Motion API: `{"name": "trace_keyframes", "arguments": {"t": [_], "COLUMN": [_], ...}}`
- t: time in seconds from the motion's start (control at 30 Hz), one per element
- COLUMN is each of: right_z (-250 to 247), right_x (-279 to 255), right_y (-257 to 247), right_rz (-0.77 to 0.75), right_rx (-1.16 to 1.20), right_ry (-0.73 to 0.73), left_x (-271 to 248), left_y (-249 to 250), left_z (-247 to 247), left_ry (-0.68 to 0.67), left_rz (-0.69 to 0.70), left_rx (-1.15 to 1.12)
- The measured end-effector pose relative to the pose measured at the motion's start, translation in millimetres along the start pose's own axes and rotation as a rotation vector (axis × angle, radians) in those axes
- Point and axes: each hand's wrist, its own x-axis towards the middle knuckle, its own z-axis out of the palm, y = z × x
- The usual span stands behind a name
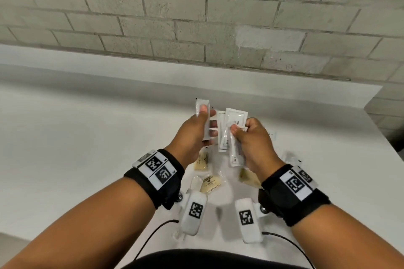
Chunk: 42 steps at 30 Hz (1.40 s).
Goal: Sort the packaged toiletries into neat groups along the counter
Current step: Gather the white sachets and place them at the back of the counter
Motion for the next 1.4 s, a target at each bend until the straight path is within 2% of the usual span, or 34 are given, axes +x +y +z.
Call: {"name": "trace_keyframes", "arguments": {"t": [0.1, 0.17, 0.27, 0.57, 0.7, 0.87, 0.93, 1.03, 1.1, 1.17, 1.23, 1.3, 1.33, 1.4], "right_z": [-19, -29, -38, -40, -25, 4, 10, 20, 19, 6, -10, -15, -17, -19], "right_x": [9, 11, 10, 0, -4, -10, -9, -9, -8, -10, -13, -18, -19, -16], "right_y": [-2, -3, -1, 0, -4, -16, -19, -21, -25, -32, -36, -40, -40, -40], "right_rz": [0.079, 0.1, 0.139, 0.197, 0.227, 0.158, 0.137, 0.169, 0.106, -0.094, -0.259, -0.386, -0.45, -0.549], "right_rx": [0.21, 0.299, 0.36, 0.509, 0.467, 0.251, 0.226, 0.234, 0.043, -0.36, -0.734, -1.03, -1.123, -1.117], "right_ry": [0.007, 0.001, 0.003, -0.055, -0.106, -0.172, -0.151, -0.14, -0.166, -0.226, -0.418, -0.591, -0.618, -0.578], "left_x": [7, 7, 6, 1, -6, -15, -14, -12, -12, -10, -10, -11, -13, -15], "left_y": [-2, -5, -11, -16, -14, -7, -6, -8, -8, -7, -3, -1, 0, 0], "left_z": [-19, -26, -30, -30, -15, 12, 16, 23, 23, 18, 15, 15, 16, 16], "left_ry": [0.097, 0.065, -0.033, 0.008, -0.069, -0.238, -0.251, -0.199, -0.136, -0.111, -0.113, -0.191, -0.242, -0.302], "left_rz": [-0.074, -0.091, -0.043, 0.019, -0.007, -0.102, -0.1, -0.168, -0.191, -0.211, -0.245, -0.291, -0.301, -0.333], "left_rx": [0.04, 0.074, 0.172, 0.161, 0.076, -0.203, -0.244, -0.343, -0.377, -0.387, -0.367, -0.305, -0.265, -0.24]}}
